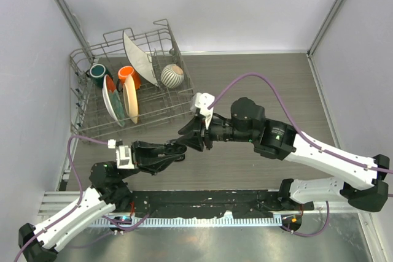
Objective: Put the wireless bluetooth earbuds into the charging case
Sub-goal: Close the charging case.
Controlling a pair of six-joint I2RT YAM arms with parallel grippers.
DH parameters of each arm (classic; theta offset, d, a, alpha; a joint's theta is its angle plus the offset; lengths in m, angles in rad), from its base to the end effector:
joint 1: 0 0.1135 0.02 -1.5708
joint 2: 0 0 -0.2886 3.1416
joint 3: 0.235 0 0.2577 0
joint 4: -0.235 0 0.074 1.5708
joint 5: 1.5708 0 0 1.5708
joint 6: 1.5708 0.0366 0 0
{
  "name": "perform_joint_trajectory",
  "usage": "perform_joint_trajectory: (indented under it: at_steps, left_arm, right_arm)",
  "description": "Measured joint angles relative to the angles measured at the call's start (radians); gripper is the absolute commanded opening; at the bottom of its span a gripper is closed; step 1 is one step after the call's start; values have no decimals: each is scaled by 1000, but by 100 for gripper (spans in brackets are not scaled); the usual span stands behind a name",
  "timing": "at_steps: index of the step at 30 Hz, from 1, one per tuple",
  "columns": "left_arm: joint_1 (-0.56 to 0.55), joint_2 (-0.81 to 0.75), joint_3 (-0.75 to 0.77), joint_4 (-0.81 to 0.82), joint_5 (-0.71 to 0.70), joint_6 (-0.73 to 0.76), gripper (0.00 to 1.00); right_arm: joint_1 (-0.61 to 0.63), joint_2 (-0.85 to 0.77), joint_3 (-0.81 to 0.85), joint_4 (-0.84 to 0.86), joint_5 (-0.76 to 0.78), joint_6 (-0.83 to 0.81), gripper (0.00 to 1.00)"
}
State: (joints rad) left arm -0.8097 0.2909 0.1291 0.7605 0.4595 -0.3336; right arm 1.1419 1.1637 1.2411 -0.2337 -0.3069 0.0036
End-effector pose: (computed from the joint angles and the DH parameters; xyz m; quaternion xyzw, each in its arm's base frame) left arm 0.0495 -0.0755 0.2753 0.3029 0.3945 -0.5553 0.6665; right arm 0.0975 0.2397 0.4408 -0.4885 0.5793 0.4456 0.4767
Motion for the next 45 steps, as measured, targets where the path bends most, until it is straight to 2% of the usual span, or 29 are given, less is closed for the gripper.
perform_joint_trajectory:
  at_steps: [6, 12, 17, 25, 31, 34, 37, 41, 42, 45]
  left_arm:
    - [0, 0, -1, 8, 0, -1, 0]
    - [0, 1, -1, 8, 1, -1, 0]
    - [0, 3, -1, 9, 0, -1, 0]
    - [0, 15, -1, 6, -34, -3, 0]
    - [-4, 19, -1, 5, -82, -5, 0]
    - [-3, 19, -1, -10, -101, -8, 0]
    - [-3, 17, 0, -45, -128, -8, 0]
    - [-2, 22, 42, -180, -154, -5, 0]
    - [-2, 30, 63, -215, -158, -4, 0]
    - [-2, 66, 116, -280, -167, -4, 0]
  right_arm:
    - [0, -47, -22, 75, 135, 19, 37]
    - [0, 19, -1, 61, 194, 41, 37]
    - [0, 57, -1, 22, 164, 40, 37]
    - [-1, 31, -17, 11, 46, 34, 37]
    - [4, 10, -24, -11, 16, 34, 37]
    - [6, 12, -24, -24, 37, 37, 42]
    - [10, 12, -28, -29, 140, 58, 49]
    - [12, -6, -70, -20, 470, 109, 56]
    - [7, -17, -88, -15, 535, 120, 61]
    - [-44, -71, -163, 3, 715, 193, 64]
